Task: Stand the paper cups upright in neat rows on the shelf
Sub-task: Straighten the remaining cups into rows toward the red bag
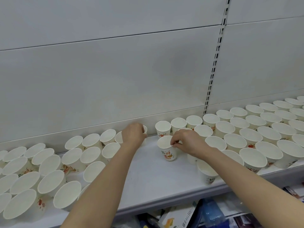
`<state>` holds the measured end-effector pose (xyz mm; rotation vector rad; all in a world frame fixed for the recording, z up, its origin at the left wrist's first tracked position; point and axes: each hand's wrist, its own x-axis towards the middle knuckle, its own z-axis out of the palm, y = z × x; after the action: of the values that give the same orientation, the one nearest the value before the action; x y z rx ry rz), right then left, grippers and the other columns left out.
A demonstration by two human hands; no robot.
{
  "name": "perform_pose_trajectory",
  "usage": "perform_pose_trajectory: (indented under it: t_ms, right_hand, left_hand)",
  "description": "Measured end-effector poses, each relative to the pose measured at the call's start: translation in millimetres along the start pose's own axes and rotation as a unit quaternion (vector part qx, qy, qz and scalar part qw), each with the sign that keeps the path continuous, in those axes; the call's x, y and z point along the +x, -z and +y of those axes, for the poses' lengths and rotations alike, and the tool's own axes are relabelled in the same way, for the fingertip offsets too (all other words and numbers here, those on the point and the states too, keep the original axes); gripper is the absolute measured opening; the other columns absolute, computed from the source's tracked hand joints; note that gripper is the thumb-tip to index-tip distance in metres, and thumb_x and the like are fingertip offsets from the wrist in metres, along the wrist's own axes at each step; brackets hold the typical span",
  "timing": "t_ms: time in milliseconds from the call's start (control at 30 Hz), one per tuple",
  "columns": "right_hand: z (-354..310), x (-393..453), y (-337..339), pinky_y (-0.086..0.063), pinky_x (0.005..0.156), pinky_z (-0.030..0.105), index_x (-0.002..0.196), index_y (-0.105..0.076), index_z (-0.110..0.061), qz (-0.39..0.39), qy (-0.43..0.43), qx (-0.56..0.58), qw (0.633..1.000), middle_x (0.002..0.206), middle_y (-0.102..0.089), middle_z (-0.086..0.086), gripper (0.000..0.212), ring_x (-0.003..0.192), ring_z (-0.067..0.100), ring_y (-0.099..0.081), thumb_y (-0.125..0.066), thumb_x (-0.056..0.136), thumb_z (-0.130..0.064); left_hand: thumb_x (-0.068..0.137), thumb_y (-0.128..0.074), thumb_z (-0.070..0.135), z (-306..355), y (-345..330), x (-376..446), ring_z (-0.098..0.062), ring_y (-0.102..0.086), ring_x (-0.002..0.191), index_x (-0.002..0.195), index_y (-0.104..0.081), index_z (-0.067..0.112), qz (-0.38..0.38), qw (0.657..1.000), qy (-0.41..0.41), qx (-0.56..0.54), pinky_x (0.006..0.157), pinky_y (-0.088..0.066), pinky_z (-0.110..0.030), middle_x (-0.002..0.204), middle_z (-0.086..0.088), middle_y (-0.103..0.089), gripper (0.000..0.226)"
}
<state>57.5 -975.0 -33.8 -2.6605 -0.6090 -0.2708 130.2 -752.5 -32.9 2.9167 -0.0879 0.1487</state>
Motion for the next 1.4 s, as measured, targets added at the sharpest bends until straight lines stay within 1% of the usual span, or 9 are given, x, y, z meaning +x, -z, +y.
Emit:
perform_pose_trajectory:
  t_ms: [233, 433, 600, 733, 867, 1000, 1200, 1300, 1400]
  right_hand:
    - [8.1, 2.0, -5.4, -0.046, 0.069, 0.033, 0.086, -0.072, -0.016, 0.022, -0.009, -0.034, 0.999, 0.092, -0.069, -0.003, 0.010, 0.090, 0.018, -0.060, -0.064, 0.082, -0.011]
    - [11.9, 12.2, -15.3, -0.047, 0.059, 0.034, 0.080, -0.070, -0.017, 0.038, -0.009, -0.059, 0.997, 0.086, -0.067, -0.003, 0.010, 0.081, 0.023, -0.062, -0.065, 0.077, -0.008]
    - [11.0, 16.5, -19.9, -0.028, 0.051, 0.023, 0.069, -0.069, -0.018, 0.075, 0.021, -0.071, 0.994, 0.077, -0.062, -0.002, 0.017, 0.066, 0.024, -0.059, -0.077, 0.066, -0.003]
    - [6.9, 17.1, -21.2, -0.023, 0.051, 0.023, 0.065, -0.068, -0.018, 0.073, 0.051, -0.092, 0.992, 0.065, -0.059, -0.002, 0.022, 0.061, 0.025, -0.055, -0.083, 0.057, -0.004]
    - [-5.3, 11.4, -24.6, -0.035, 0.055, 0.027, 0.071, -0.070, -0.015, 0.122, 0.066, -0.049, 0.989, 0.070, -0.063, 0.002, 0.020, 0.066, 0.029, -0.057, -0.084, 0.060, -0.006]
    - [-40.7, 0.0, -32.1, -0.044, 0.059, 0.032, 0.072, -0.071, -0.014, 0.143, 0.101, 0.000, 0.984, 0.071, -0.064, 0.001, 0.012, 0.068, 0.028, -0.058, -0.081, 0.067, -0.011]
    - [-95.1, -24.1, -57.5, -0.043, 0.063, 0.030, 0.076, -0.070, -0.022, 0.083, 0.114, 0.084, 0.986, 0.075, -0.063, -0.008, 0.006, 0.072, 0.015, -0.056, -0.075, 0.076, -0.020]
    - [-119.9, -25.4, -68.6, -0.044, 0.065, 0.031, 0.080, -0.071, -0.023, 0.057, 0.113, 0.105, 0.986, 0.079, -0.064, -0.009, 0.001, 0.076, 0.012, -0.055, -0.072, 0.080, -0.022]
    - [-145.8, -15.0, -80.1, -0.042, 0.066, 0.027, 0.088, -0.071, -0.023, 0.053, 0.114, 0.108, 0.986, 0.085, -0.064, -0.008, 0.005, 0.081, 0.012, -0.055, -0.069, 0.084, -0.024]
  left_hand:
    - [0.083, -0.064, 0.022, 2.1, -12.7, 2.7, -0.025, -0.063, 0.088, 0.086, -0.070, 0.023, 0.018, 1.000, -0.017, -0.011, 0.063, -0.040, -0.028, 0.092, 0.000, -0.069, 0.007]
    - [0.083, -0.069, 0.026, -4.9, -4.0, -18.5, -0.019, -0.058, 0.113, 0.117, -0.065, 0.029, 0.022, 0.996, -0.014, -0.080, 0.083, -0.047, -0.032, 0.120, 0.006, -0.064, 0.034]
    - [0.085, -0.067, 0.032, -20.9, 12.2, -95.1, -0.010, -0.059, 0.091, 0.108, -0.067, 0.035, 0.093, 0.989, -0.005, -0.119, 0.072, -0.047, -0.030, 0.107, 0.014, -0.063, 0.023]
    - [0.084, -0.072, 0.032, -53.5, 24.7, -172.8, -0.003, -0.050, 0.072, 0.094, -0.070, 0.037, 0.164, 0.975, 0.060, -0.139, 0.064, -0.039, -0.025, 0.091, 0.019, -0.062, 0.012]
    - [0.082, -0.074, 0.035, -93.0, 34.1, -233.9, -0.005, -0.051, 0.072, 0.090, -0.070, 0.038, 0.199, 0.965, 0.125, -0.118, 0.063, -0.043, -0.027, 0.085, 0.018, -0.061, 0.008]
    - [0.075, -0.079, 0.044, -105.8, 31.5, -264.3, -0.008, -0.050, 0.082, 0.099, -0.069, 0.036, 0.158, 0.978, 0.114, -0.079, 0.065, -0.043, -0.027, 0.096, 0.017, -0.061, 0.027]
    - [0.082, -0.074, 0.037, -111.9, 29.6, -262.7, -0.014, -0.054, 0.091, 0.090, -0.071, 0.029, 0.126, 0.987, 0.097, -0.008, 0.066, -0.041, -0.027, 0.097, 0.012, -0.061, 0.012]
    - [0.084, -0.071, 0.038, -114.0, 39.5, -267.2, -0.008, -0.050, 0.084, 0.087, -0.069, 0.032, 0.134, 0.986, 0.090, -0.045, 0.063, -0.040, -0.026, 0.090, 0.018, -0.059, 0.007]
    - [0.086, -0.070, 0.036, -124.8, 55.4, -278.7, -0.005, -0.054, 0.077, 0.084, -0.068, 0.034, 0.172, 0.970, 0.082, -0.149, 0.066, -0.044, -0.025, 0.086, 0.018, -0.062, 0.003]
